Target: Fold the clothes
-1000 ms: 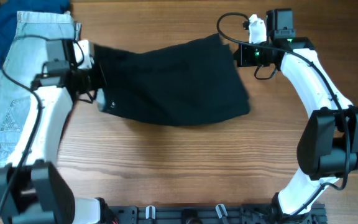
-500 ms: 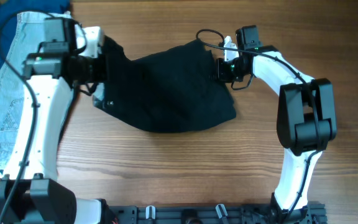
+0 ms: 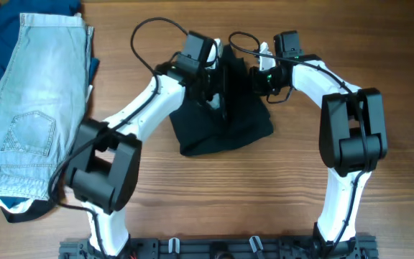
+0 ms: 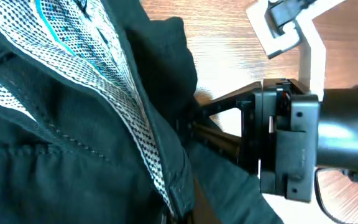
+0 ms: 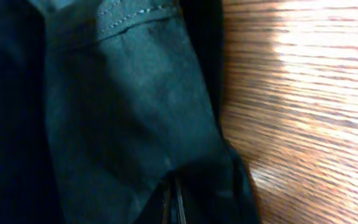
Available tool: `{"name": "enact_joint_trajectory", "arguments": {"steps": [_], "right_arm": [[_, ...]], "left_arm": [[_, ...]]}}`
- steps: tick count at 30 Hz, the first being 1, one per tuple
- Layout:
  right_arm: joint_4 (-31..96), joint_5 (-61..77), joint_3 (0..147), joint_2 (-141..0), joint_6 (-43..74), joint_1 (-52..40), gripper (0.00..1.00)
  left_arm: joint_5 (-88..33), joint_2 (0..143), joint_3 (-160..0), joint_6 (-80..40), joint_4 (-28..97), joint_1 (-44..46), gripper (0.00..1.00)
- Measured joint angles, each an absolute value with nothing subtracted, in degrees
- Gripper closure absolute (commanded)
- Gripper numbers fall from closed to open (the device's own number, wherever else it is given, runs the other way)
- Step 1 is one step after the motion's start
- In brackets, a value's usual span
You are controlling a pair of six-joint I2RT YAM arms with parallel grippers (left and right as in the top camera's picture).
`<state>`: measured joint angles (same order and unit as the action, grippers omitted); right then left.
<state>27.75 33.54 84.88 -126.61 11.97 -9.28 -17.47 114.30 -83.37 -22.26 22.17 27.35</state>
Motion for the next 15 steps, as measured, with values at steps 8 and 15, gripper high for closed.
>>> {"name": "enact_joint_trajectory", "arguments": {"steps": [8,15], "right_arm": [[28.05,40.49,86.52,-112.18,11.53,0.89,0.44],[37.85,34.46,88.01,-111.04,1.48,-2.11,0.0]], "left_arm": [[-17.52,115.98,-83.37,-26.04,18.68,27.49,0.0],[-17.47,109.86,-83.53,-26.04,30.3,19.2,0.0]]}}
